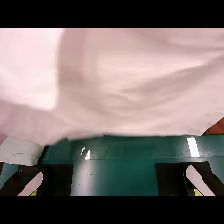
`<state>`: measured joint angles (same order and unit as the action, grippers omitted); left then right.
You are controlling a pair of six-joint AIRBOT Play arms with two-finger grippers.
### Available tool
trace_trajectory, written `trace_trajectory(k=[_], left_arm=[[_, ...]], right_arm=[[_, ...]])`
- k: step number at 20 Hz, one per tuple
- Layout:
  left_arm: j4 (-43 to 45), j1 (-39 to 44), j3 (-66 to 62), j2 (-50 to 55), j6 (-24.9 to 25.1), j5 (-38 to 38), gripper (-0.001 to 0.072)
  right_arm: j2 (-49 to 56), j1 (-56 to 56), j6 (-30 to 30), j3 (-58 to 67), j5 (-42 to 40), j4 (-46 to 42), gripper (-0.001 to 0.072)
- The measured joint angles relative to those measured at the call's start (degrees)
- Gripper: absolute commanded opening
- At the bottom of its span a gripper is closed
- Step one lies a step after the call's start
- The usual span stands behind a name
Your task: Fold the shirts.
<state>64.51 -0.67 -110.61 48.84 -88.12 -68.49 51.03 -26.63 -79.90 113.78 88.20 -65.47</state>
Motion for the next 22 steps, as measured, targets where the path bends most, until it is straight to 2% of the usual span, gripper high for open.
trace_trajectory(k=[6, 10, 14, 17, 22], left_arm=[[0.2, 0.0, 19.1, 13.7, 0.2, -1.4, 0.0023], [0.1, 0.0, 25.2, 27.2, 2.0, 0.7, 0.0023], [-0.5, -0.1, 22.4, 37.9, 3.0, 5.4, 0.0023], [-0.5, -0.1, 18.2, 42.2, 3.6, 5.7, 0.0023], [1.5, -0.5, 17.9, 44.4, 5.7, -1.6, 0.0023]], right_arm=[[13.7, 5.3, -0.3, -16.4, 1.0, -4.0, 0.0014], [26.6, 11.0, -0.7, -23.2, -2.6, -7.7, 0.0014], [39.1, 15.2, -1.5, -18.8, -6.7, -8.7, 0.0015], [45.3, 16.7, -1.8, -12.5, -7.1, -9.0, 0.0014], [47.3, 15.1, -0.9, -11.7, -3.7, -9.6, 0.0015]])
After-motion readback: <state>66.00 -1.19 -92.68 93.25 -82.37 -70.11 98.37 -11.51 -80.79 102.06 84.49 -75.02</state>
